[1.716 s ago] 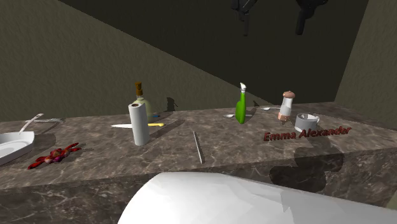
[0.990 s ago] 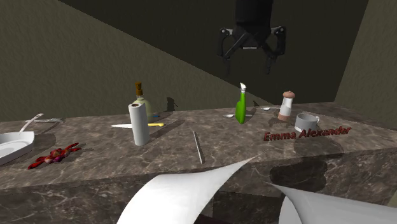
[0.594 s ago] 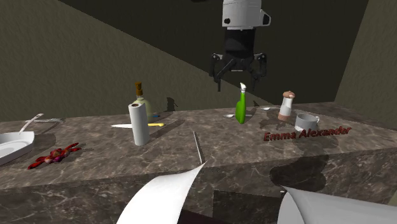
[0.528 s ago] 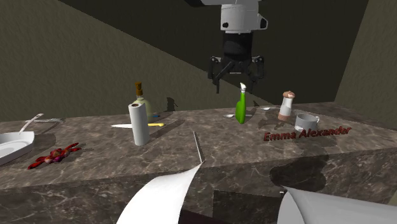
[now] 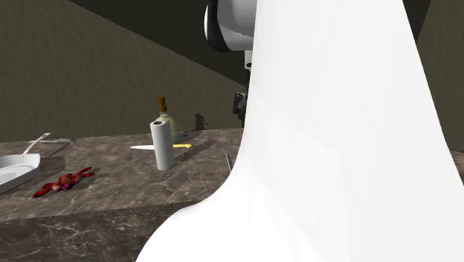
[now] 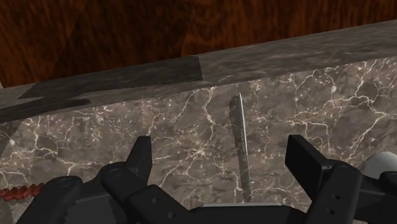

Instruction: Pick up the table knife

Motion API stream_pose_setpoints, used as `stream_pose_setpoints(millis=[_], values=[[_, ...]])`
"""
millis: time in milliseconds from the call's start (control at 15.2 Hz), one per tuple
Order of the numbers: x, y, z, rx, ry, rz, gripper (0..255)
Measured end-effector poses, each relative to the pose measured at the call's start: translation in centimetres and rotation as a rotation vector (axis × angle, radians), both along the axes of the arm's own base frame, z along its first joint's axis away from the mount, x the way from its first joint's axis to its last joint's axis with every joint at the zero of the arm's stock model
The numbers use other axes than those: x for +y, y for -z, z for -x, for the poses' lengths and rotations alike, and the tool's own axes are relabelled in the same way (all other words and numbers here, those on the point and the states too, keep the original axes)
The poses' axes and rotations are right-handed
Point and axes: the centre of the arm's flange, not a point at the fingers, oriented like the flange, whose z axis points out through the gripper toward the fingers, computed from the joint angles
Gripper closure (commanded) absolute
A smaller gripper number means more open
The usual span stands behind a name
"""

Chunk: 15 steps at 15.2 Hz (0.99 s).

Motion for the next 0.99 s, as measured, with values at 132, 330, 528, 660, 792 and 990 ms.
stream_pose_setpoints(millis=[132,330,528,660,792,990], values=[[1.2,2.1,-1.6,0.007,-0.017,0.001,0],[2.7,5.4,-3.4,0.017,-0.044,0.001,0],[4.7,8.4,-5.0,0.026,-0.070,0.001,0],[5.5,10.6,-6.4,0.033,-0.087,0.002,0],[6.7,12.8,-7.5,0.040,-0.104,0.003,0],[9.0,16.1,-9.3,0.050,-0.130,0.003,0]])
